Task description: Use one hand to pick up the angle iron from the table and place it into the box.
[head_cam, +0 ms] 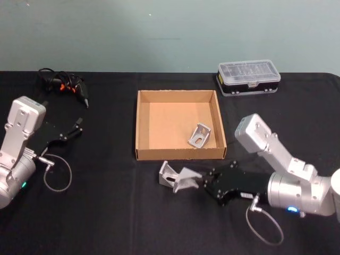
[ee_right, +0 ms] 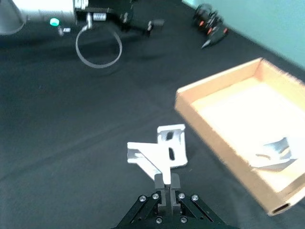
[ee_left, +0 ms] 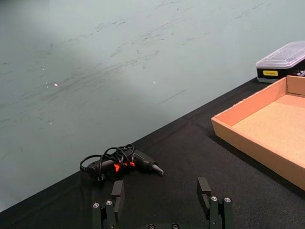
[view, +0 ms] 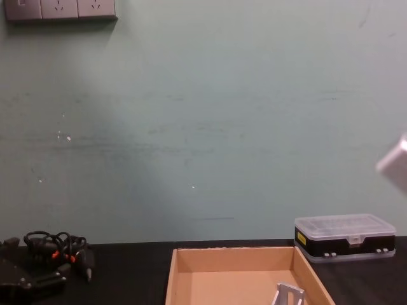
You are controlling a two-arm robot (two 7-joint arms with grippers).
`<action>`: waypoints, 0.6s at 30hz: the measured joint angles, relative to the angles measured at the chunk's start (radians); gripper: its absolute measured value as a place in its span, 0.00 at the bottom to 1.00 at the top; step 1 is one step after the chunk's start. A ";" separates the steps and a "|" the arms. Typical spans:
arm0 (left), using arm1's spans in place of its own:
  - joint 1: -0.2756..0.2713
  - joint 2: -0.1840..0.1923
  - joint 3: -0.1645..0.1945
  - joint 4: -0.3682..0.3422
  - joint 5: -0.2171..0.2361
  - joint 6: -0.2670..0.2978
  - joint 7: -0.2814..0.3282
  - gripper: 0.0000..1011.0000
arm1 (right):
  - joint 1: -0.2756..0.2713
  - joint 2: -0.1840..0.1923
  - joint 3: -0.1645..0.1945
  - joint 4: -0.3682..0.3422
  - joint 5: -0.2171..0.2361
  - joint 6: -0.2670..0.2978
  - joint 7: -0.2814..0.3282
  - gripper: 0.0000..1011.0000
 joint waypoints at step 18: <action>0.000 0.000 0.000 0.000 0.000 0.000 0.000 0.99 | 0.135 -0.100 0.036 0.041 -0.101 0.102 -0.126 0.06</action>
